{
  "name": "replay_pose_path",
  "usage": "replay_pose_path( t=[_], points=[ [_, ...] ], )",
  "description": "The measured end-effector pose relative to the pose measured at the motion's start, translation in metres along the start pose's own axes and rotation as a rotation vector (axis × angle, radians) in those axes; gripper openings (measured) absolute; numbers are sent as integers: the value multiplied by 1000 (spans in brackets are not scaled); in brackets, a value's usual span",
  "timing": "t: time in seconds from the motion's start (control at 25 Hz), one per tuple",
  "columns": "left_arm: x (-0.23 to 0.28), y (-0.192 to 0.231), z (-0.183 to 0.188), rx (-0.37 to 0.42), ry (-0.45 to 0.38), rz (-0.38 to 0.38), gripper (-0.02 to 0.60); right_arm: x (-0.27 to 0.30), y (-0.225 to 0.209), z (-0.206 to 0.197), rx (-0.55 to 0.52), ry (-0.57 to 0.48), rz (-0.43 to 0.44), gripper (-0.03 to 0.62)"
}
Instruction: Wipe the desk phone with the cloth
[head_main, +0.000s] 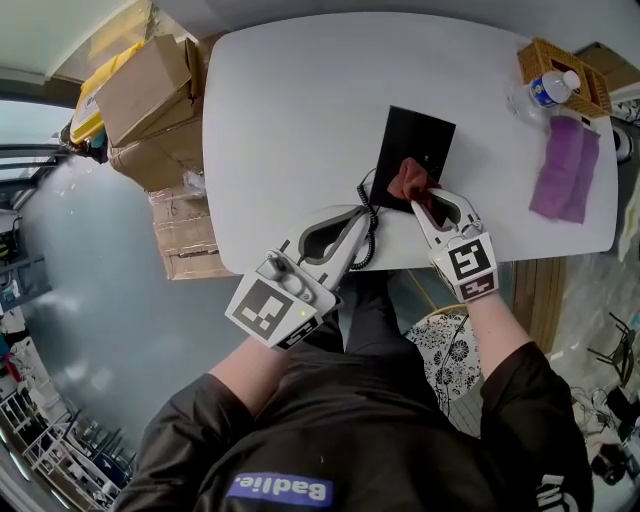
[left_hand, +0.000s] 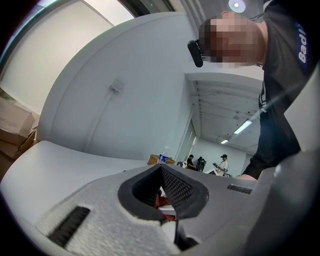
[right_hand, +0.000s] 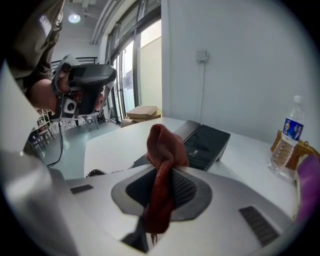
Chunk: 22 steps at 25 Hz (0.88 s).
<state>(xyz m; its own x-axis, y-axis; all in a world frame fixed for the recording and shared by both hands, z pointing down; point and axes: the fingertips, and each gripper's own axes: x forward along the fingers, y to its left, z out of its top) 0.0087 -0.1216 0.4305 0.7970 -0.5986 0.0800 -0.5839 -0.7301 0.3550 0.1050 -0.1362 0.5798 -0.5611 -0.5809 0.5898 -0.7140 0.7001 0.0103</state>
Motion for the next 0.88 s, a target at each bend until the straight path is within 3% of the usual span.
replay_pose_path(
  t=[0.44, 0.88],
  points=[
    [-15, -6, 4, 9, -3, -24, 0, -6, 39, -21, 29, 59, 14, 71],
    [-6, 2, 61, 62, -67, 0, 0, -8, -19, 78, -54, -33, -34, 71]
  ],
)
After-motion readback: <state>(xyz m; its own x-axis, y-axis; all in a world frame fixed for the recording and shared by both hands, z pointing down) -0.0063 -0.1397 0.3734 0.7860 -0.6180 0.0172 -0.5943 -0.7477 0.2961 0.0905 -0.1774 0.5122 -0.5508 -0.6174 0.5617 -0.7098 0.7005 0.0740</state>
